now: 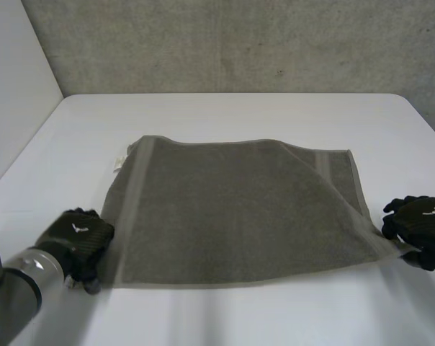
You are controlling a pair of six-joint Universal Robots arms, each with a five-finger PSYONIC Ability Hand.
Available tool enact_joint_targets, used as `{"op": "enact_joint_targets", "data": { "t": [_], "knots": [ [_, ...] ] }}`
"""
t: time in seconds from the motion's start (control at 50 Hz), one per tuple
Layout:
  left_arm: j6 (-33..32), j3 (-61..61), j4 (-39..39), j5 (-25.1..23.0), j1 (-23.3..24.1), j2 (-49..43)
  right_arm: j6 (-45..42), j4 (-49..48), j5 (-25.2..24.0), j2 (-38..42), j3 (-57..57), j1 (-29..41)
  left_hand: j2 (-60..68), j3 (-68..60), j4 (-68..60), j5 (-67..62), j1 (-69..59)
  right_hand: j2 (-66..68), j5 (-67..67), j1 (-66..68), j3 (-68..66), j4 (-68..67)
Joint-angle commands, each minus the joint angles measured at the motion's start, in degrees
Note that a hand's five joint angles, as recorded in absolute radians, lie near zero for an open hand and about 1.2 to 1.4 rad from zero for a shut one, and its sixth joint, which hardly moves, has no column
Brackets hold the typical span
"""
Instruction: Fold the towel.
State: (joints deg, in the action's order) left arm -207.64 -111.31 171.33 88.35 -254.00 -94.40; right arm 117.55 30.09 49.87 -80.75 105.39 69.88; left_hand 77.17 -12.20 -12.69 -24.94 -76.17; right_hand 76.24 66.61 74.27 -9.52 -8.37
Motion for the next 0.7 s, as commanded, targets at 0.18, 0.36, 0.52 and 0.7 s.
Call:
{"op": "enact_joint_targets", "data": {
  "t": [0.18, 0.36, 0.52, 0.7],
  "knots": [
    [-1.46, 23.94, 10.07, 0.42, 2.62, -13.44, 14.09, -6.8, 6.19, 12.63, -28.82, 16.76, 2.83, 2.2, 2.69, -45.06, -3.83, 3.76, 3.39, 5.73, -0.48, -1.63],
    [0.66, 16.94, 9.72, 0.25, 8.25, -12.66, 20.32, -9.69, 10.23, 12.37, -27.25, 19.15, -54.89, 2.2, 2.69, 12.65, 53.89, 3.76, 3.39, 5.73, -0.48, -1.63],
    [0.83, 10.6, 9.9, 0.16, 8.87, -11.25, 37.64, -21.2, 16.91, 13.42, -28.21, 18.53, -67.8, 2.2, 2.69, 24.94, 66.8, 3.76, 3.39, 5.73, -0.48, -1.63],
    [0.83, 5.42, 10.51, 0.25, 10.72, -10.81, 46.0, -27.0, 19.29, 15.44, -28.66, 18.62, -67.8, 2.2, 2.69, 24.94, 66.8, 3.76, 3.39, 5.73, -0.48, -1.63]
  ]
}}
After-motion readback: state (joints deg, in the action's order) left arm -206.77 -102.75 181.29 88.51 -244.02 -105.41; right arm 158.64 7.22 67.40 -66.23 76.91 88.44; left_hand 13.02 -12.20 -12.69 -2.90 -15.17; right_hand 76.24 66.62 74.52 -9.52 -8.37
